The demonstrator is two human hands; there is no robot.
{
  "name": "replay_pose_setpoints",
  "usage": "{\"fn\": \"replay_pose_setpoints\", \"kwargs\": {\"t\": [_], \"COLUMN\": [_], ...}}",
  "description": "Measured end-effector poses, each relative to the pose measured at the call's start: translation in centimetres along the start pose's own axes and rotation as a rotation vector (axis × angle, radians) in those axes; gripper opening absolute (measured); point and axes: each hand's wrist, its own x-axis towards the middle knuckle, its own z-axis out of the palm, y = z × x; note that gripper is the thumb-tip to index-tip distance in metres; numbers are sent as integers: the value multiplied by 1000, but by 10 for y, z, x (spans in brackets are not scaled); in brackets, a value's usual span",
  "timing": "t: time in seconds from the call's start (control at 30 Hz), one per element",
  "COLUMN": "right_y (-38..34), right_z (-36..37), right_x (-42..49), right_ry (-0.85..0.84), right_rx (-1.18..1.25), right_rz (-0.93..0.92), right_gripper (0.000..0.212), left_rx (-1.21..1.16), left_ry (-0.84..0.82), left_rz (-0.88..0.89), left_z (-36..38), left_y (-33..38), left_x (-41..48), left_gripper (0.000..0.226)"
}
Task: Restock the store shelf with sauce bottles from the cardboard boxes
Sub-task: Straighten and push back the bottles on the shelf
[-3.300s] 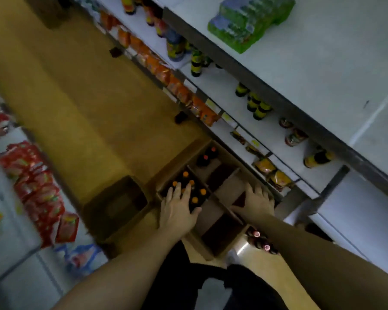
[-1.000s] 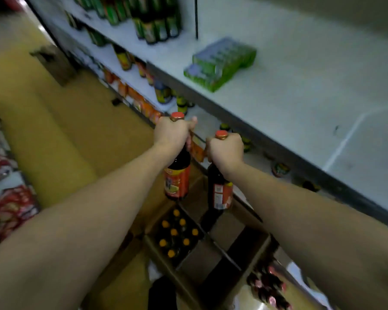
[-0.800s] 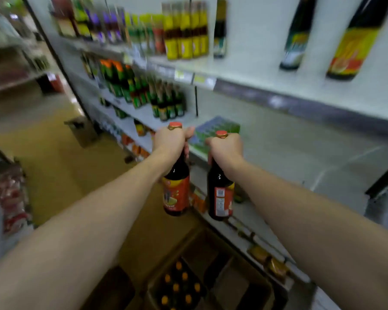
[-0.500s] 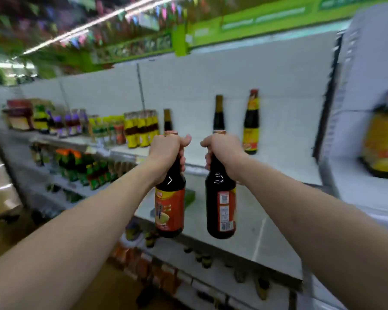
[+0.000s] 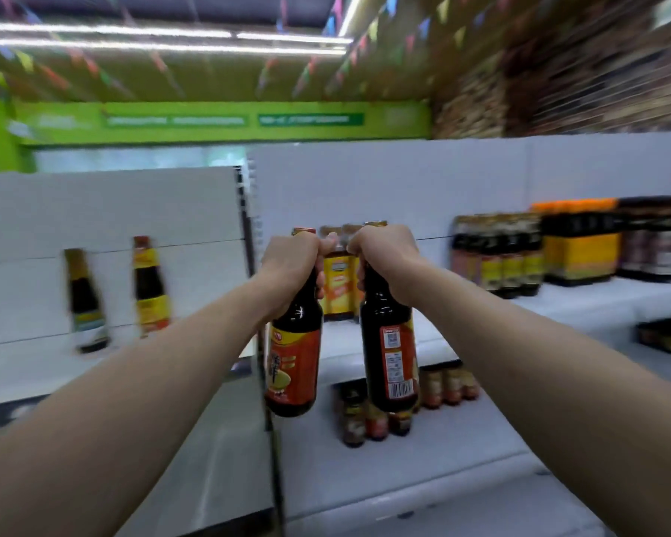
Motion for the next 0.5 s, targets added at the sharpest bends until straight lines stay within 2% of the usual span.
{"fn": "replay_pose_setpoints", "kwargs": {"t": [0.23,0.4,0.5], "right_y": [23,43,55], "right_z": [-220,-358,-426], "right_x": [13,13,14], "right_ry": [297,478,569], "right_rx": [-139,-193,-213], "right_rz": [16,40,75], "right_gripper": [3,12,5], "left_rx": [-128,-164,-195], "left_ry": [-282,-419,-507], "left_rz": [-1,30,5], "left_z": [224,369,447], "left_y": [24,43,48], "left_x": [5,2,0], "left_gripper": [44,43,43]}}
